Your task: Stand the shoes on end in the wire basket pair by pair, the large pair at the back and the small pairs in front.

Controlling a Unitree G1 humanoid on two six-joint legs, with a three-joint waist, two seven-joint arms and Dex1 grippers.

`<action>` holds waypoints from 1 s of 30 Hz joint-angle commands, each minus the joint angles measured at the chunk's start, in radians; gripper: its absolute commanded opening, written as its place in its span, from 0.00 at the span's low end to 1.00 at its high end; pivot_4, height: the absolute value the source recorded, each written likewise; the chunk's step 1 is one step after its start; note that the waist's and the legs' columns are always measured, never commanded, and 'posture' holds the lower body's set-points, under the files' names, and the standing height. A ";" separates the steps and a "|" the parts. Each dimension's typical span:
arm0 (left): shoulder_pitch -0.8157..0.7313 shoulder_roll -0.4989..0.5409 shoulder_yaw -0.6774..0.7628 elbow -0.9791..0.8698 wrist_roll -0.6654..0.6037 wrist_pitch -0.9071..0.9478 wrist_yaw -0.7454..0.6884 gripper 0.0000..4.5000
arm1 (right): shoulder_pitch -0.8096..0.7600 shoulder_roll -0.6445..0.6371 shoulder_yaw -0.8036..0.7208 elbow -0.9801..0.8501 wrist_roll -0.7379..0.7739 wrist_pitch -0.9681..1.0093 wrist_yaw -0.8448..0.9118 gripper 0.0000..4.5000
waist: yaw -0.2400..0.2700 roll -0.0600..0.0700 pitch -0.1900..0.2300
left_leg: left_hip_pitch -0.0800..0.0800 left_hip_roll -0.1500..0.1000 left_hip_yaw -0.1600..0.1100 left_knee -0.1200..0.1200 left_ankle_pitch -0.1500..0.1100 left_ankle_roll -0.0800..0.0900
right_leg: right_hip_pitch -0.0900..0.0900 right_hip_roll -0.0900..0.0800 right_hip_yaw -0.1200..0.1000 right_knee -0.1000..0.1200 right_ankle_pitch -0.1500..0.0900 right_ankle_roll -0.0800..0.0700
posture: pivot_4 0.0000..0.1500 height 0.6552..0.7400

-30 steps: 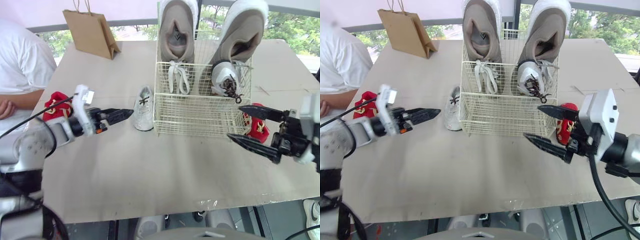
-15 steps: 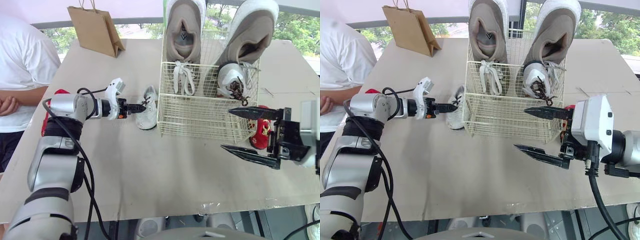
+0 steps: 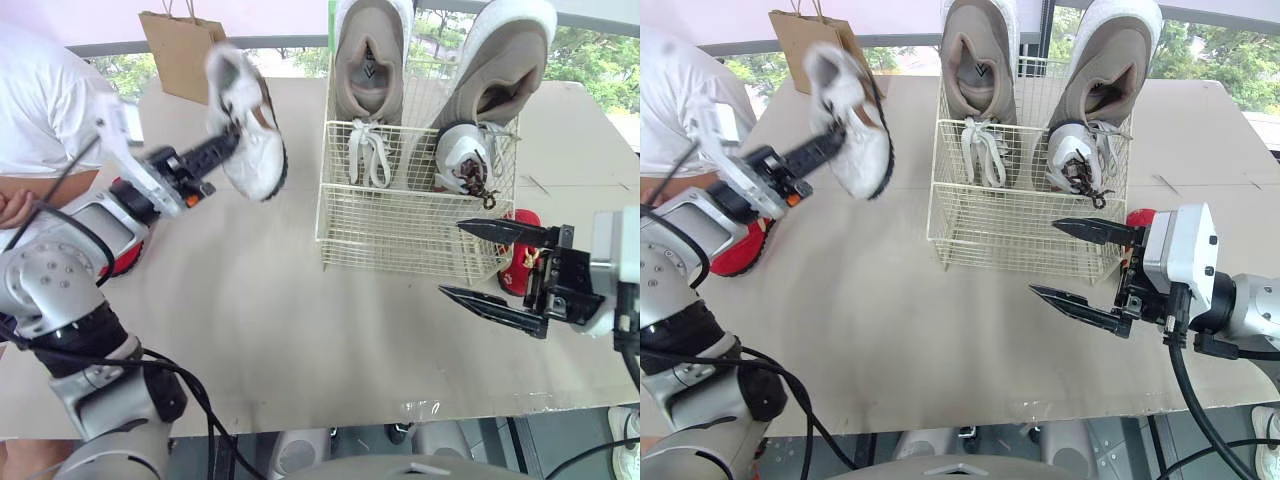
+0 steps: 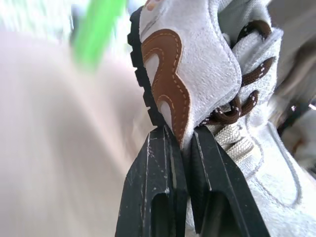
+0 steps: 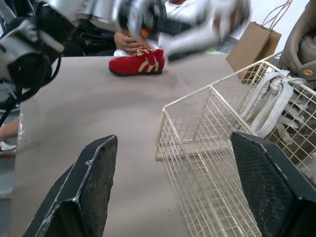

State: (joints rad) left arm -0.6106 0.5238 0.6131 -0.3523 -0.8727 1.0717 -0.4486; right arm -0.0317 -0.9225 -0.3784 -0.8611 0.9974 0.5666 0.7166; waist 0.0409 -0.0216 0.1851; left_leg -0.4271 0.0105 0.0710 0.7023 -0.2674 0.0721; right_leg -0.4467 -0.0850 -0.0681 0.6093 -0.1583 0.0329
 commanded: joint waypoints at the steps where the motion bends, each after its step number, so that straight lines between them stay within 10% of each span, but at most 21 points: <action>1: -0.016 -0.020 -0.147 -0.194 0.110 -0.244 -0.002 0.01 | -0.024 0.005 -0.001 0.016 -0.009 -0.026 0.010 0.77 | 0.001 0.000 0.000 | 0.000 -0.001 0.000 0.000 0.000 0.000 | 0.000 0.000 0.000 0.000 0.000 0.000 | 1.00 1.00; 16: 0.030 -0.255 -0.611 0.276 0.829 -1.542 -0.014 0.01 | 0.085 -0.004 -0.146 -0.063 0.046 0.012 -0.090 0.77 | 0.004 0.001 -0.002 | 0.003 0.001 0.002 0.000 -0.001 0.011 | 0.002 0.009 0.001 0.000 0.001 -0.002 | 1.00 1.00; 30: 0.096 -0.284 -0.716 0.554 0.968 -1.715 0.051 0.01 | 0.207 -0.017 -0.262 -0.135 0.134 0.027 -0.227 0.77 | 0.002 0.001 -0.006 | 0.006 0.001 0.004 0.002 -0.003 0.015 | 0.004 0.009 0.001 0.000 0.005 0.005 | 1.00 1.00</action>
State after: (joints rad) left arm -0.5459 0.2334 -0.0782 0.2143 0.1292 -0.6835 -0.3558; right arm 0.1736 -0.9312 -0.6030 -0.9732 1.1166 0.6062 0.4964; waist 0.0424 -0.0201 0.1795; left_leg -0.4187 0.0117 0.0756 0.7038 -0.2704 0.0870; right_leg -0.4403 -0.0759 -0.0670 0.6093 -0.1537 0.0375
